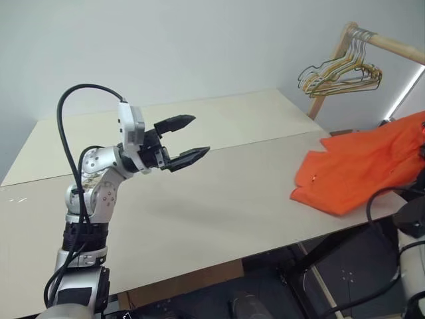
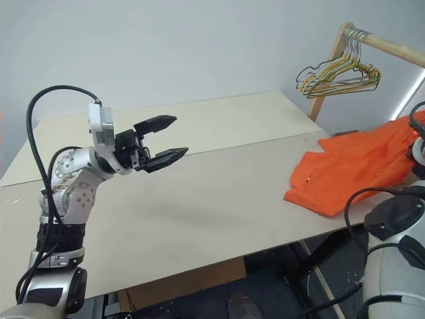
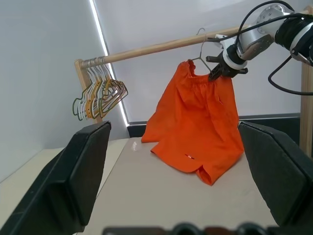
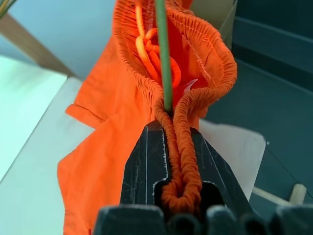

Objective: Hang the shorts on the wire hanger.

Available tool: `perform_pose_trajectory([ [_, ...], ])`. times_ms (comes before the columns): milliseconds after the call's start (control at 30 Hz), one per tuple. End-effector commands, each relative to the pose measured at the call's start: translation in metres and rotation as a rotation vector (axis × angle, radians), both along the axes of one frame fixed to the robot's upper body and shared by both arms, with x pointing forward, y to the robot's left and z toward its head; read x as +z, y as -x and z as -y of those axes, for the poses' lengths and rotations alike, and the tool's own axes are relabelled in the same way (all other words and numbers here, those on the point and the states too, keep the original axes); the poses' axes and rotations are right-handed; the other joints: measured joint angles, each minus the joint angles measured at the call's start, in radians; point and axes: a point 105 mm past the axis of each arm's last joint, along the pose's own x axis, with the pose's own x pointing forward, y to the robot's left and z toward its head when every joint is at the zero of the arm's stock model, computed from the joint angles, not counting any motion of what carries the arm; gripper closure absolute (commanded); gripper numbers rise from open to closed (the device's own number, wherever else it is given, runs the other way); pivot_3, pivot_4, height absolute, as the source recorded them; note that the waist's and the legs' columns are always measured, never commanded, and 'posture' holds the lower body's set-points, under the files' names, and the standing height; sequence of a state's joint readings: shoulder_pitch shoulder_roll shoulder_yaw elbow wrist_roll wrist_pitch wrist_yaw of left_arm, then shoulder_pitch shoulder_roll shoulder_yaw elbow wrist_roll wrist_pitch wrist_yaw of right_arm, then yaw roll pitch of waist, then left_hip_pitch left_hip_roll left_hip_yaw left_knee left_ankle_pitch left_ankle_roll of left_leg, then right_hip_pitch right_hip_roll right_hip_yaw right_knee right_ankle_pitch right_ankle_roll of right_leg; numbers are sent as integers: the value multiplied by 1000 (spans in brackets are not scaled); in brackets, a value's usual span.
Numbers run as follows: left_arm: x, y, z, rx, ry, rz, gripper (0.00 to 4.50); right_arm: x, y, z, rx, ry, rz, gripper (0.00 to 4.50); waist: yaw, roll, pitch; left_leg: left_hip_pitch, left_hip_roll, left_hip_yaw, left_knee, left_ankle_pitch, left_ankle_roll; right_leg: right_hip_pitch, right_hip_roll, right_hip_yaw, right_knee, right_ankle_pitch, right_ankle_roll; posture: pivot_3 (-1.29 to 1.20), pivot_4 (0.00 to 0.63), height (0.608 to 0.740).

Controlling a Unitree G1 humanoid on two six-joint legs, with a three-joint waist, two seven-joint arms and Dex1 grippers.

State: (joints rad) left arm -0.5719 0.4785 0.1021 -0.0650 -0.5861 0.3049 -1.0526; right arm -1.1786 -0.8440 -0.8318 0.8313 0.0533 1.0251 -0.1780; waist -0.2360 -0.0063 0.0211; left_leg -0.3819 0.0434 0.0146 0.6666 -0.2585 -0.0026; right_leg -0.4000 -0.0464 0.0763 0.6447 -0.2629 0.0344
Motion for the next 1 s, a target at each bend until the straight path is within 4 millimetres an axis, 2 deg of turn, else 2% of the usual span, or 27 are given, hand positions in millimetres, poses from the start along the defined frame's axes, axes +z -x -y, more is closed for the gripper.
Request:
perform_pose_trajectory([
  [33, 9, 5, 2, 1, -10, 53, 0, 24, -4, 8, -28, 23, 105, 4403, -1, 0, 0, 1, 0, 0, 0, 0, 0, 0, 0, 0, 0, 0, 0, -209, 0, 740],
  [200, 5, 8, 2, 8, -20, 43, 0, 17, -10, 6, -27, -67, 145, 4403, 0, 1, 2, 11, 0, 3, -6, 0, 0, 12, 0, 3, -5, -1, 1, -189, 0, 740],
  [400, 10, 20, 0, -24, 16, 71, 0, 4, -9, 8, -76, -148, 142, 4403, 3, 1, 2, 12, 0, 7, -7, 0, 0, 12, 0, 7, -5, -1, 2, -169, 0, 740],
  [567, 19, 35, -2, -87, 92, 113, 0, -3, -12, 4, -67, -126, 88, 4403, 4, 1, 2, 12, 0, 9, -7, 0, 0, 12, 0, 9, -5, -1, 2, -161, 0, 740],
  [867, 28, 33, -3, -78, 163, 131, 0, -15, -16, -5, -38, -109, 19, 4403, 5, 1, 2, 12, 0, 10, -7, -1, 1, 13, 1, 11, -5, -1, 2, -159, 0, 740],
  [933, 26, 32, -2, -71, 150, 135, 0, -14, -17, -5, -33, -84, 1, 3562, 5, 1, 2, 12, 0, 10, -7, -1, 1, 13, 1, 11, -5, -1, 2, -159, 0, 740],
  [967, 25, 31, -2, -68, 151, 134, 0, -13, -17, -5, -37, -61, -13, 3480, 5, 1, 2, 12, 0, 10, -7, -1, 1, 13, 1, 11, -5, -2, 2, -161, 0, 740],
  [1000, 26, 30, -2, -65, 156, 135, 0, -12, -17, -5, -38, -45, -23, 3087, 4, 1, 2, 13, 0, 10, -7, -1, 1, 13, 1, 11, -5, -2, 3, -161, 0, 740],
])
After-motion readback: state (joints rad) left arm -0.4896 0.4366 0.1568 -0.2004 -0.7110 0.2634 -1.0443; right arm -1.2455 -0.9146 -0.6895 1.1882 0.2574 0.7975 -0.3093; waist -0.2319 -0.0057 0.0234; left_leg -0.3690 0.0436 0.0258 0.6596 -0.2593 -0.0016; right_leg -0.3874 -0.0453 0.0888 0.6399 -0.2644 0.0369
